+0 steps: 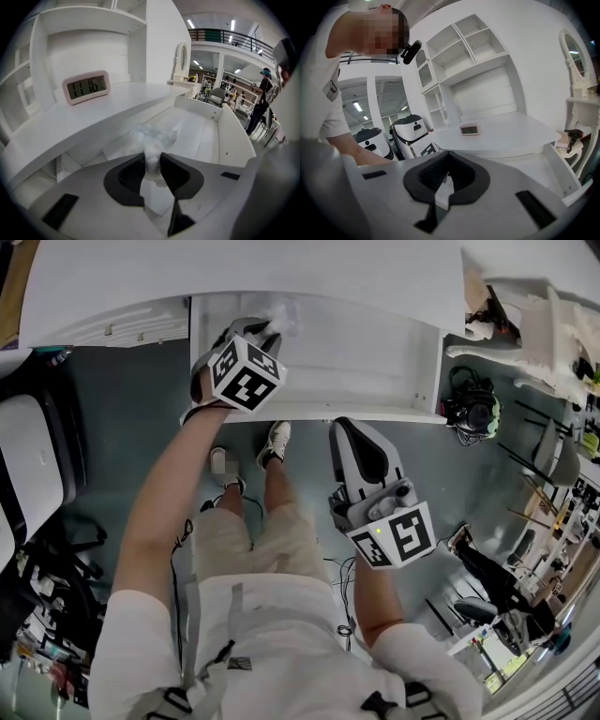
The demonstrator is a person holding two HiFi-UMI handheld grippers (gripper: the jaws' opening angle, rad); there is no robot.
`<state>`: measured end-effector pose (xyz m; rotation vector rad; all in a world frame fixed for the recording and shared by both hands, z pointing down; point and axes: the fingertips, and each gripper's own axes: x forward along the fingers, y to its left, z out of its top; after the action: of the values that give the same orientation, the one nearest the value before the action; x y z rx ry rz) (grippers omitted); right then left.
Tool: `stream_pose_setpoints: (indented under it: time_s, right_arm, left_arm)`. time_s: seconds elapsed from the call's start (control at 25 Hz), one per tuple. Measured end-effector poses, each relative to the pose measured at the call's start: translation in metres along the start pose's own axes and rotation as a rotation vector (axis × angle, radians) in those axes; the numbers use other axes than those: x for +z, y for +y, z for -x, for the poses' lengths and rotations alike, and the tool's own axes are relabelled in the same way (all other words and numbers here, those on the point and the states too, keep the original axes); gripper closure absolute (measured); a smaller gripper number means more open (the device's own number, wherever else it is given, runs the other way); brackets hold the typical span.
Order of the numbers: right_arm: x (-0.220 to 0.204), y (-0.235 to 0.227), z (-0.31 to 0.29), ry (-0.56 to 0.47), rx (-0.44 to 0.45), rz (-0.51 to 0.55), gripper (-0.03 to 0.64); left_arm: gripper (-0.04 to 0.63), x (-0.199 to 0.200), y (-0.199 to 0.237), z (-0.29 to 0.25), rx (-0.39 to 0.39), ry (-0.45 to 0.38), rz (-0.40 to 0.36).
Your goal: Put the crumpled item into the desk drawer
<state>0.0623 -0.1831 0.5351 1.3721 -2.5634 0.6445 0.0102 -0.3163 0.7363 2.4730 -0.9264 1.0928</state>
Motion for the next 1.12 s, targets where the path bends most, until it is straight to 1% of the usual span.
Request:
stream_pose_setpoints:
  time_s: [0.32,0.76,0.88,1.04,1.12]
  right_arm:
    - [-0.001,-0.011,0.003,-0.004,-0.015,-0.010,0.607]
    - [0.002,-0.028,0.009,-0.011,-0.041,-0.026,0.607]
    - [0.001,-0.030,0.011,-0.011,-0.044,-0.030,0.607]
    - [0.002,-0.030,0.013,-0.014,-0.047,-0.032,0.607]
    - [0.003,-0.031,0.015,-0.017,-0.050,-0.030,0.607]
  left_arm:
    - [0.488,-0.006,-0.001,-0.015,0.009,0.035,-0.030]
    - [0.488,-0.009,-0.016,-0.037,-0.024,0.072,-0.107]
    - [0.488,-0.012,-0.020,-0.042,-0.017,0.085,-0.135]
    - [0.485,-0.016,-0.021,-0.046,-0.006,0.107,-0.147]
    - [0.483,-0.017,-0.022,-0.047,-0.005,0.121,-0.167]
